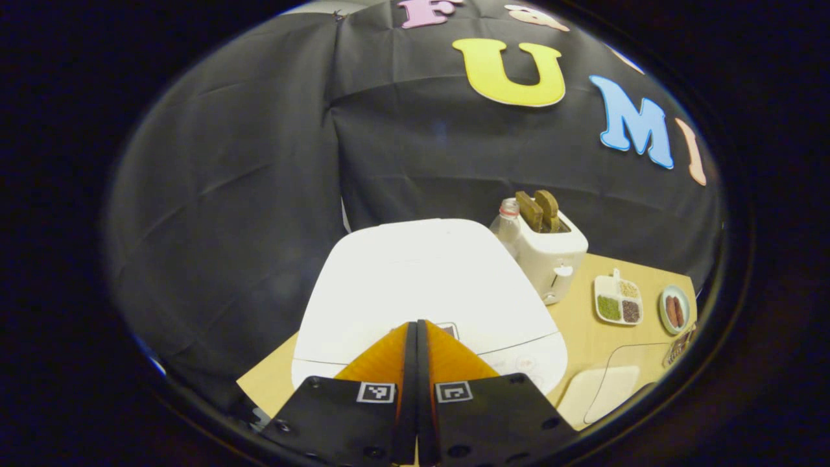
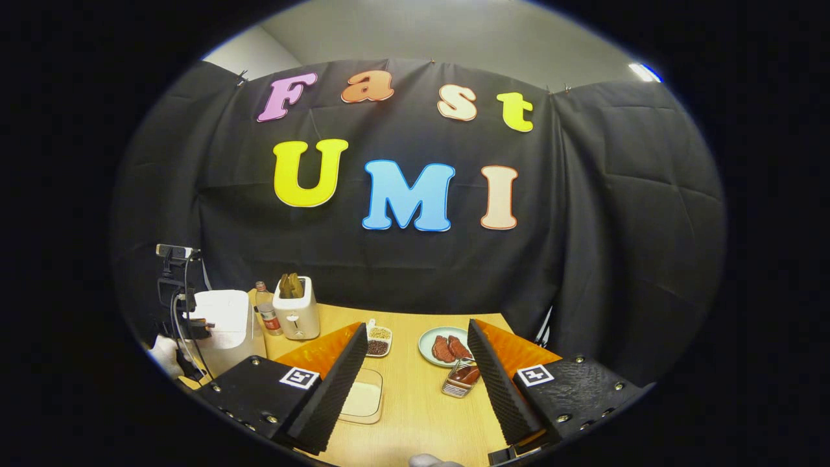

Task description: Close the left gripper, press the button to open the rice cooker; take a wooden spoon from the chopstick holder with the right hand, scoop a spoonful of rice and pour it into the rice cooker, then put the wooden spoon back into the chopstick holder.

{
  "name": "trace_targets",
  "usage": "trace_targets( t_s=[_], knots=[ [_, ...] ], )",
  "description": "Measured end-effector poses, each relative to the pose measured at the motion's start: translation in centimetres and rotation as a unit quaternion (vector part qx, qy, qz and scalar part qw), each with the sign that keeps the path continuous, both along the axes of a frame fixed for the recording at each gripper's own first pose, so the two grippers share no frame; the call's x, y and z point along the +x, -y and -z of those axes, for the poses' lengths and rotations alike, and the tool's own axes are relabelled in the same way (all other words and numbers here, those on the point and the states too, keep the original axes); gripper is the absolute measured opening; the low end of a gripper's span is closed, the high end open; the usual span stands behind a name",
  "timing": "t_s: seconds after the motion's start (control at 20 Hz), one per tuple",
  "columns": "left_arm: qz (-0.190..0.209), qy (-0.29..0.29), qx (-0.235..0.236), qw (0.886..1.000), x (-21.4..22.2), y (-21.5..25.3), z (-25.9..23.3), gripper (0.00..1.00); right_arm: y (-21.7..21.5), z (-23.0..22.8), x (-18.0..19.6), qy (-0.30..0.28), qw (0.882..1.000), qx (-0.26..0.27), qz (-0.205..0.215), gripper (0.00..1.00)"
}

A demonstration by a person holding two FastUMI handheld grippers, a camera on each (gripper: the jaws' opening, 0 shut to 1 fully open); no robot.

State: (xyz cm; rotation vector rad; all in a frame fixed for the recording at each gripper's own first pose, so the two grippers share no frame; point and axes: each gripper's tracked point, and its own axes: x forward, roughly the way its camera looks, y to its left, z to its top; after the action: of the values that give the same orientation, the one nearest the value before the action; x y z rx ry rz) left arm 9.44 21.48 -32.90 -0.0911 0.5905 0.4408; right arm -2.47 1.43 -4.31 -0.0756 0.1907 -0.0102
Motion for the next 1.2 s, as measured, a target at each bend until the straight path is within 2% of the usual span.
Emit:
trace_targets(
  t_s=[0.25,0.35,0.45,0.55,0.65,0.75,0.9,0.95,1.05,1.15,1.2],
  knots=[
    [0.024,0.011,0.02,0.999,0.4,0.1,-1.2,0.09,0.0,0.5,-0.1,0.003,1.0,0.011,-0.003,0.95],
    [0.038,0.078,0.064,0.994,1.3,0.2,-6.7,0.09,0.3,-0.1,-0.1,0.016,1.0,0.023,-0.003,0.95],
    [0.057,0.16,0.118,0.978,1.4,1.5,-14.3,0.09,0.5,-0.5,0.0,0.031,0.999,0.033,0.0,0.95],
    [0.09,0.213,0.142,0.962,0.0,4.8,-20.8,0.08,0.6,-0.6,0.3,0.037,0.999,0.036,0.002,0.95],
    [0.118,0.263,0.133,0.948,-1.6,8.4,-26.1,0.08,1.2,-1.2,0.5,0.048,0.998,0.036,0.009,0.95],
    [0.144,0.294,0.096,0.94,-3.9,11.9,-29.8,0.08,1.6,-1.7,0.5,0.057,0.997,0.041,0.014,0.98],
    [0.166,0.314,0.064,0.933,-6.3,14.8,-31.5,0.09,2.4,-1.9,0.6,0.063,0.997,0.043,0.022,0.95],
    [0.178,0.319,0.049,0.93,-6.8,15.7,-31.3,0.13,2.6,-1.9,0.6,0.062,0.997,0.043,0.025,0.95],
    [0.199,0.327,0.031,0.923,-7.4,17.1,-31.3,0.56,3.0,-1.7,0.4,0.063,0.997,0.044,0.03,0.95],
    [0.185,0.331,0.042,0.924,-8.2,16.6,-31.5,0.99,3.6,-1.3,0.3,0.062,0.997,0.041,0.036,0.95],
    [0.181,0.334,0.044,0.924,-8.6,16.1,-31.7,0.98,3.9,-1.1,0.2,0.061,0.996,0.042,0.039,0.95]
  ],
)
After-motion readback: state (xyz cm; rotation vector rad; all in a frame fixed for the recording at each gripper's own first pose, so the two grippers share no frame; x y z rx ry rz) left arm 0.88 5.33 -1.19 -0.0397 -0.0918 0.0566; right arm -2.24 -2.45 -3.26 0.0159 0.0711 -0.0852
